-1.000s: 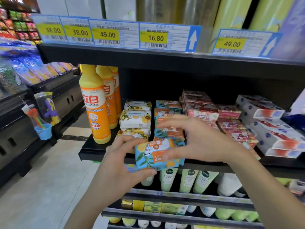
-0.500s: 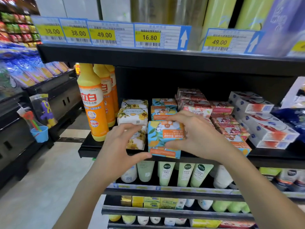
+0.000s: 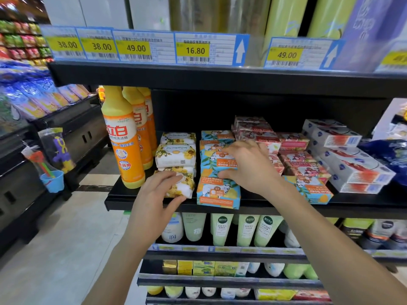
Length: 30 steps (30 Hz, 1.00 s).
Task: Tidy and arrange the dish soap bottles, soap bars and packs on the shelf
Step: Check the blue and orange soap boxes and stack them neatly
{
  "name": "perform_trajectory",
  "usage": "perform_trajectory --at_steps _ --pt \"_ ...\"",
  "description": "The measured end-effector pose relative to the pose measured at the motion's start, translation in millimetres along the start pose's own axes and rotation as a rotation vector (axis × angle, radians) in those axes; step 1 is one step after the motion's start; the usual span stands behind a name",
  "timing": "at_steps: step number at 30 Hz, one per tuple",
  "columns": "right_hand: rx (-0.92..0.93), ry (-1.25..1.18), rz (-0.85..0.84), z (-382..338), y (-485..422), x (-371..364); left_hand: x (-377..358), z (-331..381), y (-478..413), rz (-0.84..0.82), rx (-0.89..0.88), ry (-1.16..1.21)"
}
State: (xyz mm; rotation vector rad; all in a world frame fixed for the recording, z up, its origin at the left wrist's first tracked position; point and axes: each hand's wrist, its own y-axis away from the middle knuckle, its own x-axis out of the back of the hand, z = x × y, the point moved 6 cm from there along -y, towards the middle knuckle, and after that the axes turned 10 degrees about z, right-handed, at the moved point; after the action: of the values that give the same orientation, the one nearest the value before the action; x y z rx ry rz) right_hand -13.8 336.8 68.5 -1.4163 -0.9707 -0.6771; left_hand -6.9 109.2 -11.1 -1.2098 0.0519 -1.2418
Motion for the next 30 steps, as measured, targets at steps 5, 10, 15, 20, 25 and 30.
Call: perform_trajectory --at_steps 5,10,15,20,25,30 --pt "-0.013 -0.096 0.183 5.1 17.8 6.2 -1.1 0.2 1.4 0.015 0.018 0.018" --pt "-0.230 -0.236 0.441 51.7 73.3 32.0 -3.2 -1.3 2.4 0.037 0.022 0.047" --pt "-0.655 -0.122 0.346 119.4 125.6 27.6 -3.2 0.3 4.0 0.048 0.022 0.067" --pt "-0.803 -0.078 0.285 141.2 146.6 4.7 -3.0 2.1 4.6 0.050 0.026 0.093" --pt "-0.838 -0.172 0.382 142.0 152.2 -0.7 -4.9 1.1 5.0 0.056 0.028 0.092" --pt "-0.817 -0.329 0.499 119.9 172.6 10.3 -5.2 2.4 5.4 0.077 0.037 0.094"
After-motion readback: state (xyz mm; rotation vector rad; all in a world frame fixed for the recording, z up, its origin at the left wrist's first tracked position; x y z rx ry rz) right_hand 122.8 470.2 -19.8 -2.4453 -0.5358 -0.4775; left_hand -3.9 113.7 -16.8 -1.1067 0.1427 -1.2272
